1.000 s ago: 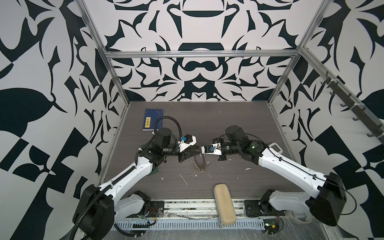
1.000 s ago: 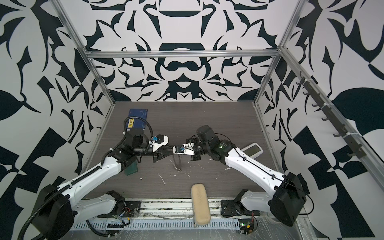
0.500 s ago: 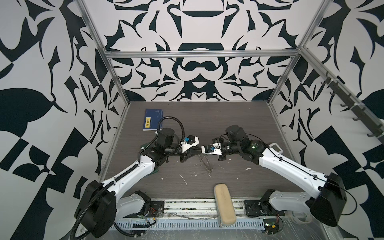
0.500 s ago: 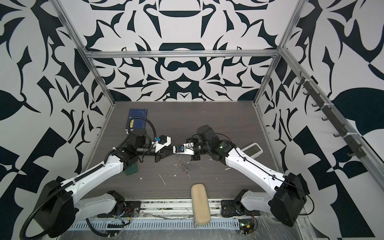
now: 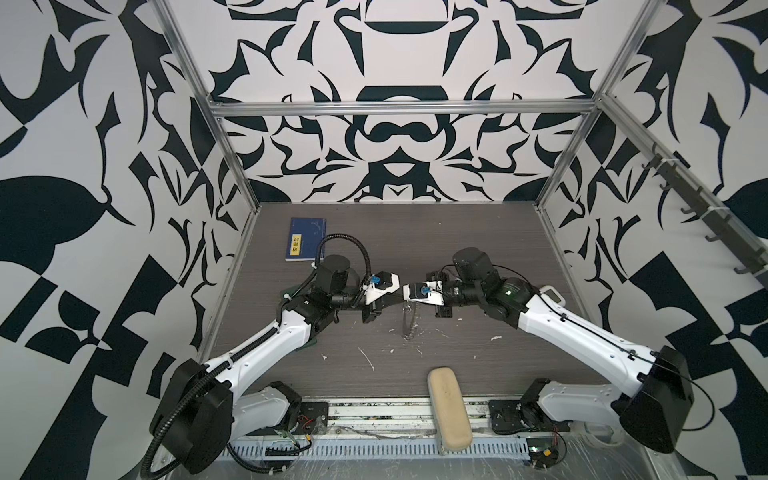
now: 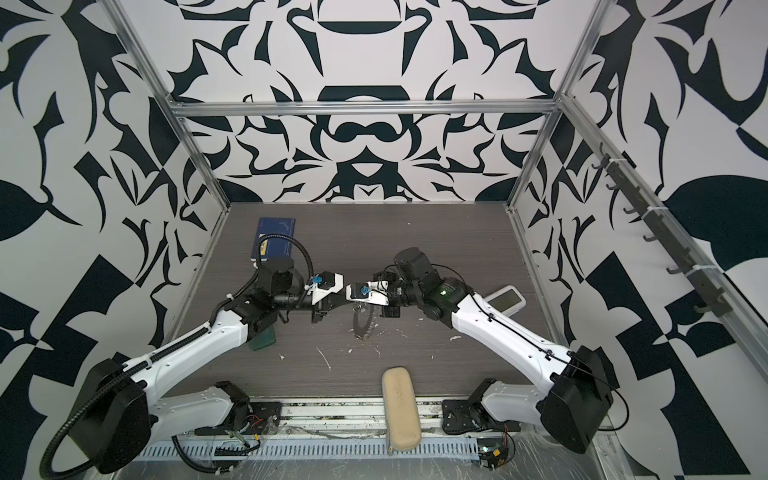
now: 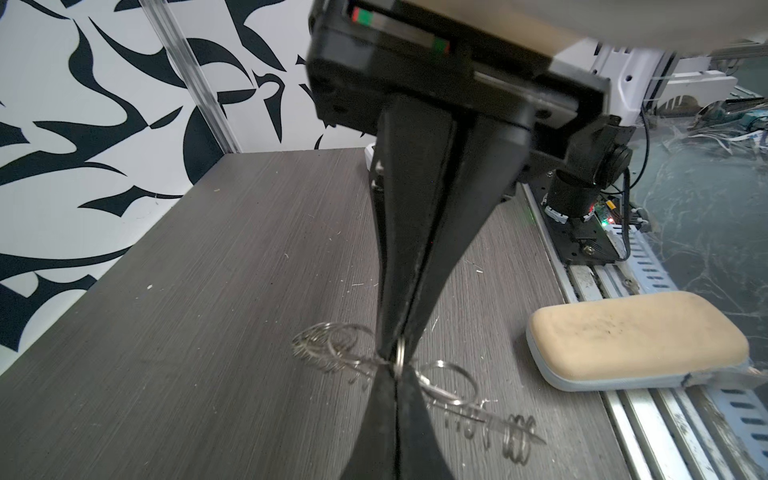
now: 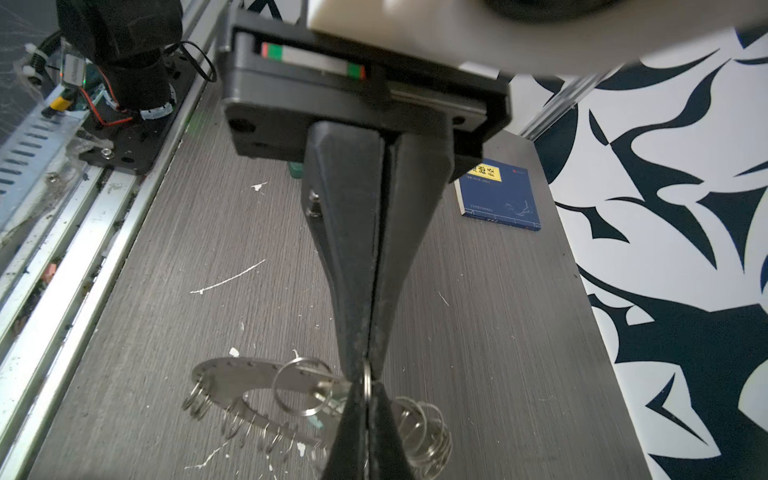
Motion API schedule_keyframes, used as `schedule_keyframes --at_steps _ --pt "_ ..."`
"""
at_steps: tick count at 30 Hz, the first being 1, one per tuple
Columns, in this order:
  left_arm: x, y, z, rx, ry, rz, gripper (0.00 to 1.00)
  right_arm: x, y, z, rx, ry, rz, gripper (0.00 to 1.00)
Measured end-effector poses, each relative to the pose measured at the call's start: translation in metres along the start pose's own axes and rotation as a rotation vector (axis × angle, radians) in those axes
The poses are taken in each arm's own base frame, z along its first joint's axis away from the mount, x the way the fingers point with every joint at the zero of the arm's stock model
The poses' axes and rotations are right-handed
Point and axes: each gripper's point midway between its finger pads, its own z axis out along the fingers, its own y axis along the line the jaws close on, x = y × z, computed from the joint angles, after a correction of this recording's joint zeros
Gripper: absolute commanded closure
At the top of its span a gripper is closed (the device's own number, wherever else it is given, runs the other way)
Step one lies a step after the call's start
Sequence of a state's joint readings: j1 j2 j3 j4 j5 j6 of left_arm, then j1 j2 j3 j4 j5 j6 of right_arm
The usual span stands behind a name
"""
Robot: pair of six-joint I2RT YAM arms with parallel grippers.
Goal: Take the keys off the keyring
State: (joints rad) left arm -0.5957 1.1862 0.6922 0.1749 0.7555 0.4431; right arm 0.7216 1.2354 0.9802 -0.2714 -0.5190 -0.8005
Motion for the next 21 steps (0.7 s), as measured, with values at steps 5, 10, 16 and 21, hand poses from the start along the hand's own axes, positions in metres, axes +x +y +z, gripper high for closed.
schedule_keyframes --at_steps 5,10,16,21 --pt "-0.007 0.004 -0.002 -0.013 -0.062 -0.006 1.00 -0.006 -0.007 -0.003 0.047 -0.009 -0.038 0.69" --pt "-0.021 0.005 -0.004 -0.009 -0.119 0.008 1.00 -0.008 -0.012 -0.013 0.097 -0.014 -0.051 0.69" --pt "-0.027 0.006 -0.005 -0.006 -0.141 0.009 1.00 0.002 -0.022 -0.024 0.153 -0.023 0.003 0.68" --pt "-0.033 0.007 -0.006 -0.008 -0.160 0.012 1.00 0.008 -0.031 -0.038 0.195 -0.048 0.058 0.71"
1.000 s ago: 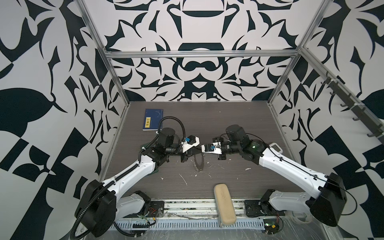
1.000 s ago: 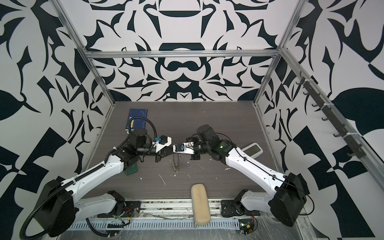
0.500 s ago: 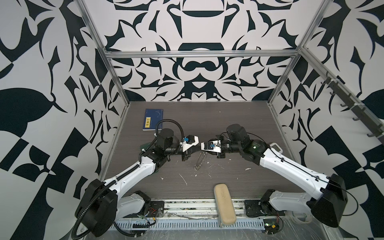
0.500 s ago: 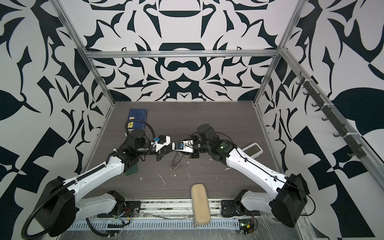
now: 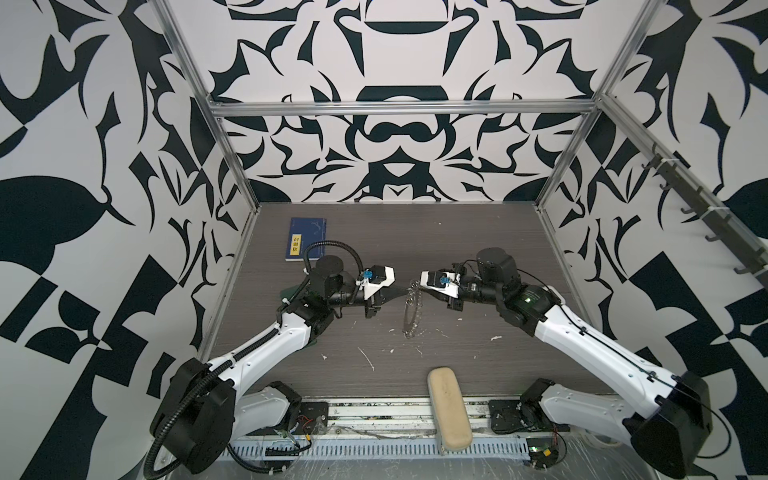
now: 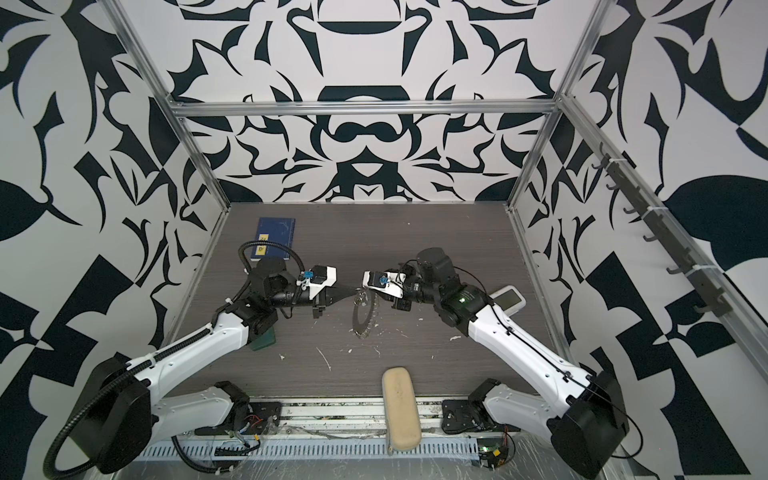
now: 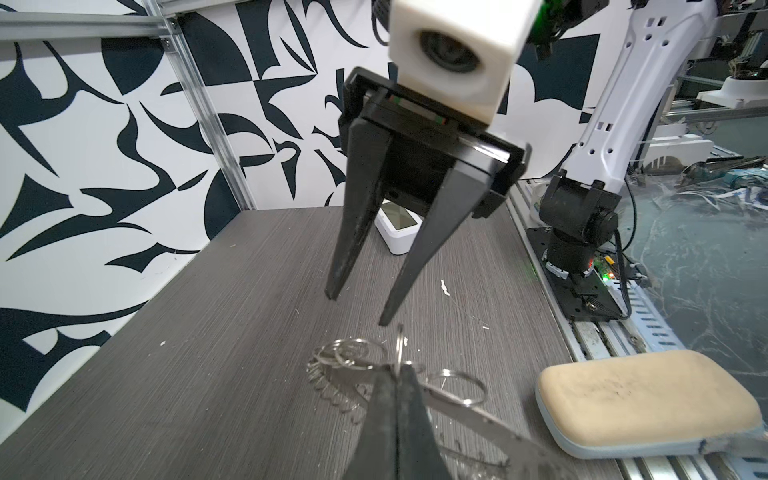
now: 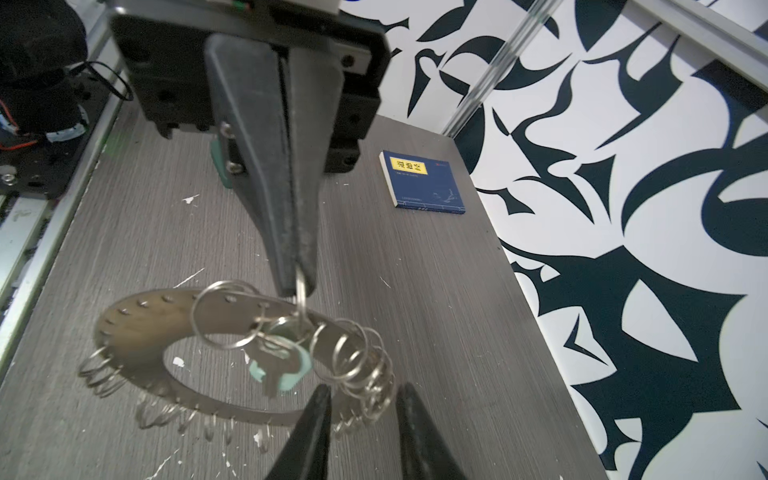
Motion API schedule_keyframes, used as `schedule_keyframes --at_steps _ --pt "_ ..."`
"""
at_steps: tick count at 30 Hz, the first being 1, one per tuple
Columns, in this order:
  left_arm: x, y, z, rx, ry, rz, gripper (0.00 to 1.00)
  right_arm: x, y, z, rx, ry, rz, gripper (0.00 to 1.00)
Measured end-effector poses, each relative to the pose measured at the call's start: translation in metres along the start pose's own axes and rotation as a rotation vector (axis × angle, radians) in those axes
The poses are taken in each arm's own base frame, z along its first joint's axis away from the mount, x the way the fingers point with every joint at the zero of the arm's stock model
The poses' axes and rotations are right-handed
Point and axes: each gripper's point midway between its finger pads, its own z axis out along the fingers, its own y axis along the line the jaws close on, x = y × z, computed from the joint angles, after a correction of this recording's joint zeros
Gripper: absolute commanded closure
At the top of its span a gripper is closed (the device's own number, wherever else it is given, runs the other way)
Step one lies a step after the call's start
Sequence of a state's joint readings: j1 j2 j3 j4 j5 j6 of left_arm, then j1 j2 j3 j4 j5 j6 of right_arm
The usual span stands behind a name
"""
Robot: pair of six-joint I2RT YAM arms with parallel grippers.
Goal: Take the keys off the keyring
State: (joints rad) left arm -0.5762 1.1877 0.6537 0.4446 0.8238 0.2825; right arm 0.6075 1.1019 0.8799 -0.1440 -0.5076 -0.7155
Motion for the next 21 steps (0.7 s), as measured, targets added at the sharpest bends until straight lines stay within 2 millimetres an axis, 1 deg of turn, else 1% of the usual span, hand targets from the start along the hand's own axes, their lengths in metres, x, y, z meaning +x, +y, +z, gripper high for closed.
schedule_keyframes --at_steps 4,9,15,21 --pt "-0.005 0.000 0.000 -0.001 -0.020 -0.002 1.00 -0.007 0.001 -0.002 -0.009 -0.034 0.007 0.74" --pt "-0.005 -0.001 -0.001 -0.003 -0.039 -0.016 1.00 -0.013 0.005 -0.003 -0.035 -0.064 0.027 0.80" --pt "-0.017 0.001 -0.001 -0.011 -0.087 0.001 1.00 -0.018 0.010 -0.004 -0.067 -0.090 0.047 0.80" --pt "-0.019 0.003 -0.001 -0.012 -0.108 -0.006 1.00 -0.022 0.012 -0.004 -0.084 -0.106 0.054 0.80"
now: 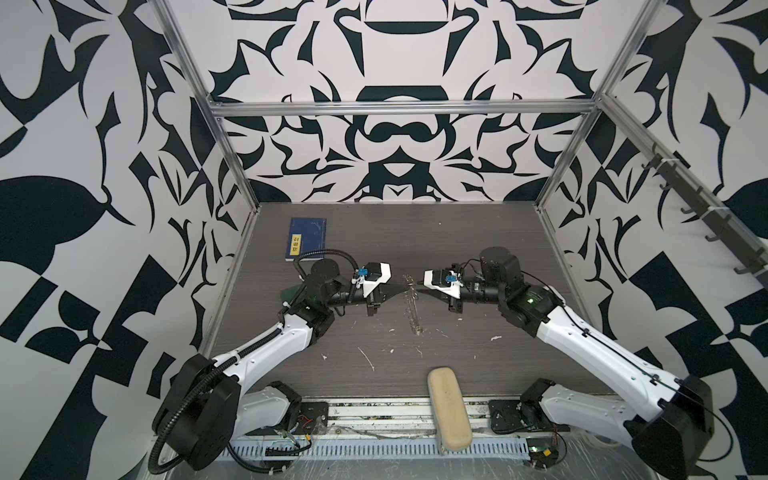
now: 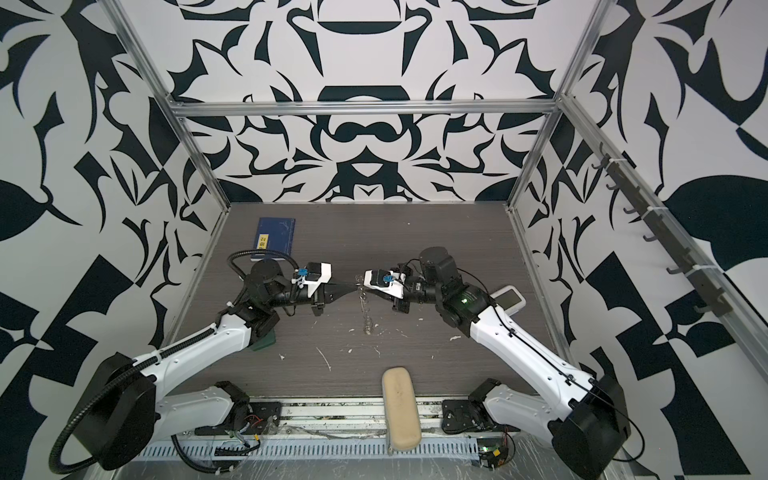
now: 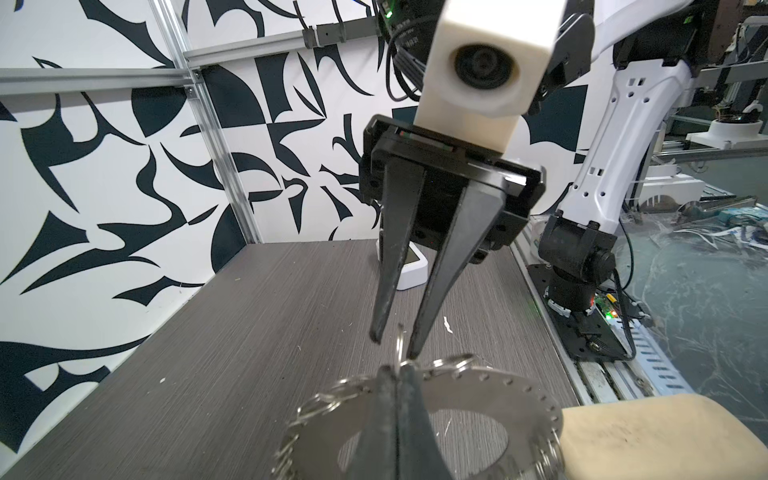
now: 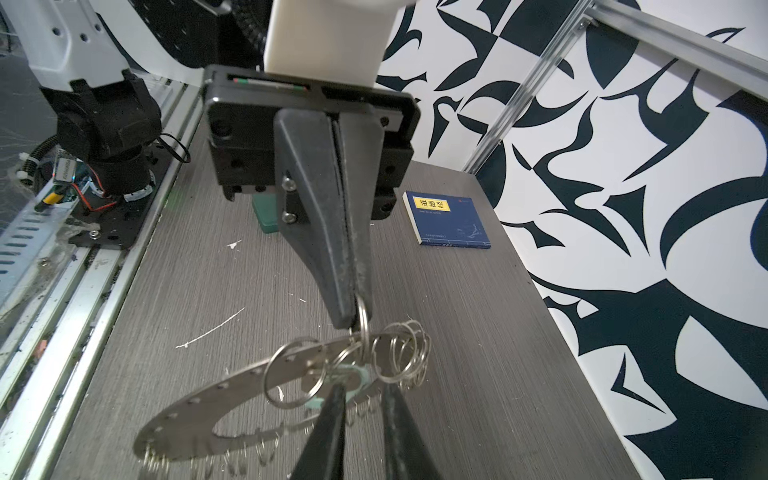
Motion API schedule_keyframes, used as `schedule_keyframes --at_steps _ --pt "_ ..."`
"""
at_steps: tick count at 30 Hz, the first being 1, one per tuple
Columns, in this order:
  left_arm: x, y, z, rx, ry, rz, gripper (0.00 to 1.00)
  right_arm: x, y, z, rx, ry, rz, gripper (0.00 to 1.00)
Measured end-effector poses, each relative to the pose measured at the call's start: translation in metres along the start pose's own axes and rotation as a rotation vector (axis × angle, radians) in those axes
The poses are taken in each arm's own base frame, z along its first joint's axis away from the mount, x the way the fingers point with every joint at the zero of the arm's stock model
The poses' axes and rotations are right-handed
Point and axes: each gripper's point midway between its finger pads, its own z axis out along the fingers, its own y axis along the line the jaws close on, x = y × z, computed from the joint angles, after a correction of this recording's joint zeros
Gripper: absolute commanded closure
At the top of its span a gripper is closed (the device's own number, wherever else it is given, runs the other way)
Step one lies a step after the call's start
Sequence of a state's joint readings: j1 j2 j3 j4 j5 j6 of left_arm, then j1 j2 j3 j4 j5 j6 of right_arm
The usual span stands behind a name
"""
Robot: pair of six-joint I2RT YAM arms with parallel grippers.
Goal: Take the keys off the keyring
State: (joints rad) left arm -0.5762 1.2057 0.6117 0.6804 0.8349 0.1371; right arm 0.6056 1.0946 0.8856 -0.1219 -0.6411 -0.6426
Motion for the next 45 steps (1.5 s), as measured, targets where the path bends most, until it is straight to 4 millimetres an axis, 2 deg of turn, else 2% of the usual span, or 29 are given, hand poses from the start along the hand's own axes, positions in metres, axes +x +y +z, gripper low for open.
schedule_keyframes --at_steps 5,9,14,18,26,37,41,45 --pt "0.003 0.002 0.000 -0.011 0.016 0.013 1.00 -0.007 -0.003 -0.003 0.002 -0.001 -0.007 0.79" --pt "0.028 0.015 -0.002 -0.083 0.193 0.045 1.00 -0.011 -0.007 -0.007 0.017 0.025 -0.036 0.79" --pt "0.033 0.024 -0.018 -0.171 0.349 0.180 1.00 -0.009 -0.007 -0.014 0.031 0.056 -0.070 0.79" --pt "0.034 0.021 -0.029 -0.194 0.404 0.303 1.00 -0.010 -0.008 -0.014 0.040 0.052 -0.092 0.80" --pt "0.050 -0.002 -0.043 -0.158 0.432 0.499 1.00 -0.015 -0.004 -0.015 0.090 -0.028 -0.182 0.77" --pt "0.041 -0.006 -0.040 -0.148 0.407 0.656 1.00 -0.021 0.005 0.000 0.075 -0.063 -0.244 0.74" --pt "0.038 -0.005 -0.039 -0.154 0.392 0.653 1.00 -0.019 0.008 0.008 0.059 -0.063 -0.243 0.74" --pt "0.028 -0.009 -0.034 -0.147 0.327 0.576 1.00 -0.018 0.007 0.010 0.062 -0.061 -0.243 0.74"
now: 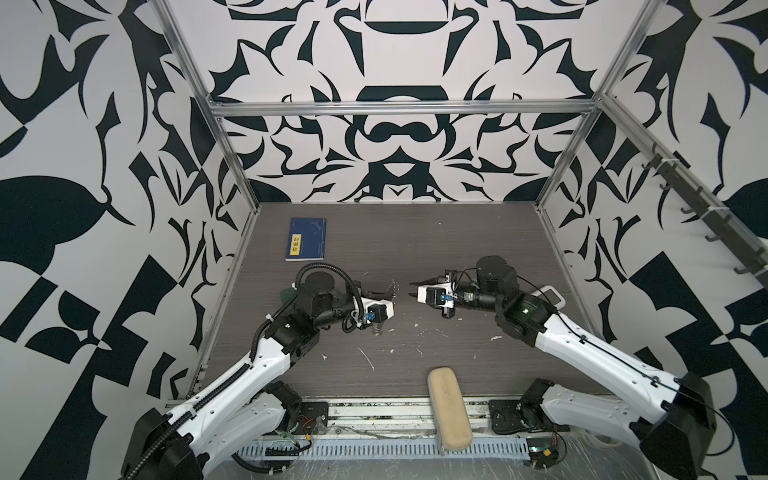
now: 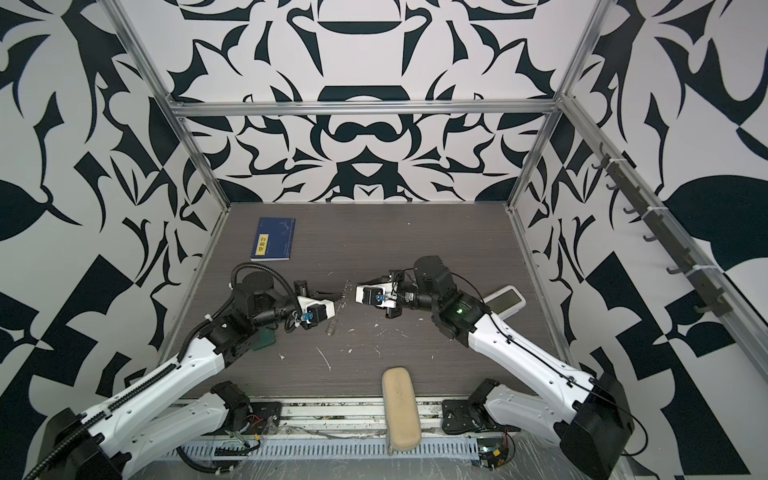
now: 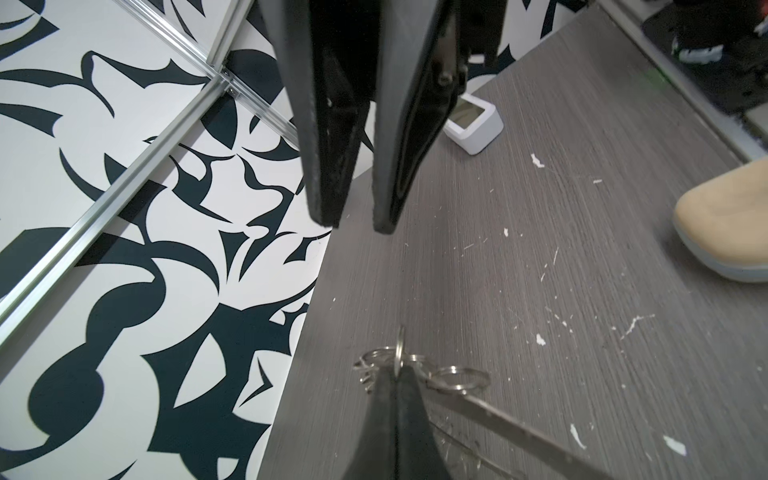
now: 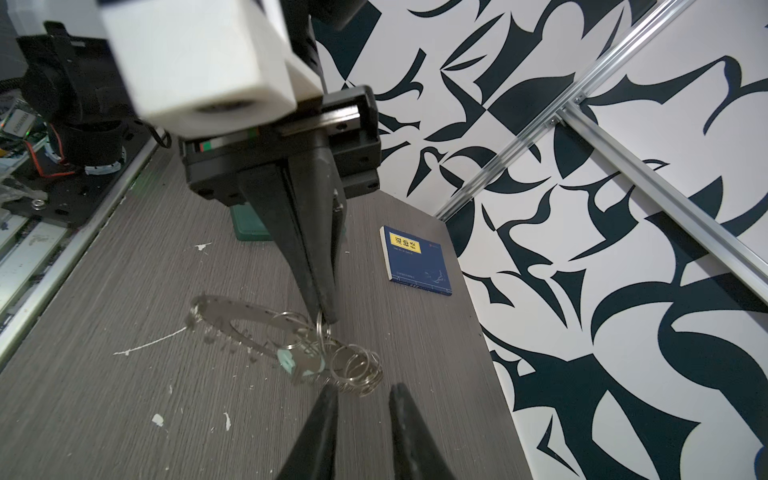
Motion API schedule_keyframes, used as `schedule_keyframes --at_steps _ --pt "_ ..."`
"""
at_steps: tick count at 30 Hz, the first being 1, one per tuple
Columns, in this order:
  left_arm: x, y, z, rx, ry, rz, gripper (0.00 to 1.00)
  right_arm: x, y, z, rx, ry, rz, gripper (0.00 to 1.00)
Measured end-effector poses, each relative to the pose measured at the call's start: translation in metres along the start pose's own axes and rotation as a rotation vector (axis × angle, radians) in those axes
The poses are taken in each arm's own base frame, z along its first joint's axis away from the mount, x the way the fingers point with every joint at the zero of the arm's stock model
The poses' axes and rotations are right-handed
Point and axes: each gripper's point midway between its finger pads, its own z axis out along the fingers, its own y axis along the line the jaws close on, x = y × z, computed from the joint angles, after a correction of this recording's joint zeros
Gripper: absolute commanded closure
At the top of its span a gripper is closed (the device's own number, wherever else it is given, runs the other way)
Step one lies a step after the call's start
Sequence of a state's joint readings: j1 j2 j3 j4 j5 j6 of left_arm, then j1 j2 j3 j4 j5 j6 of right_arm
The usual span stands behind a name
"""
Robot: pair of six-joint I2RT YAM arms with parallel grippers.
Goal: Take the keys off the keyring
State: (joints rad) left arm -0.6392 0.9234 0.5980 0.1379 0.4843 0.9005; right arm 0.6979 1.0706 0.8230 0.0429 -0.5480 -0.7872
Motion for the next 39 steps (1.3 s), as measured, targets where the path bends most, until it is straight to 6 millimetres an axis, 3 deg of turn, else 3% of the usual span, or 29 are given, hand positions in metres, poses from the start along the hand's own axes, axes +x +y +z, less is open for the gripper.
schedule_keyframes --at_steps 7,16,25,35,39 --pt "-0.017 0.011 -0.001 -0.001 -0.135 -0.171 1.00 -0.005 -0.005 0.000 0.021 -0.021 0.042 0.75" --pt "-0.019 0.023 0.000 -0.021 -0.255 -0.309 1.00 -0.019 -0.007 0.000 0.021 -0.100 0.139 0.75" --pt "-0.031 0.028 0.000 -0.019 -0.335 -0.309 1.00 -0.013 -0.002 0.012 -0.028 -0.115 0.194 0.76" --pt "-0.040 0.029 -0.003 -0.008 -0.381 -0.278 1.00 -0.019 -0.001 0.011 -0.053 -0.132 0.205 0.82" --pt "-0.041 0.029 -0.003 -0.007 -0.388 -0.271 1.00 -0.023 -0.001 0.011 -0.065 -0.136 0.207 0.71"
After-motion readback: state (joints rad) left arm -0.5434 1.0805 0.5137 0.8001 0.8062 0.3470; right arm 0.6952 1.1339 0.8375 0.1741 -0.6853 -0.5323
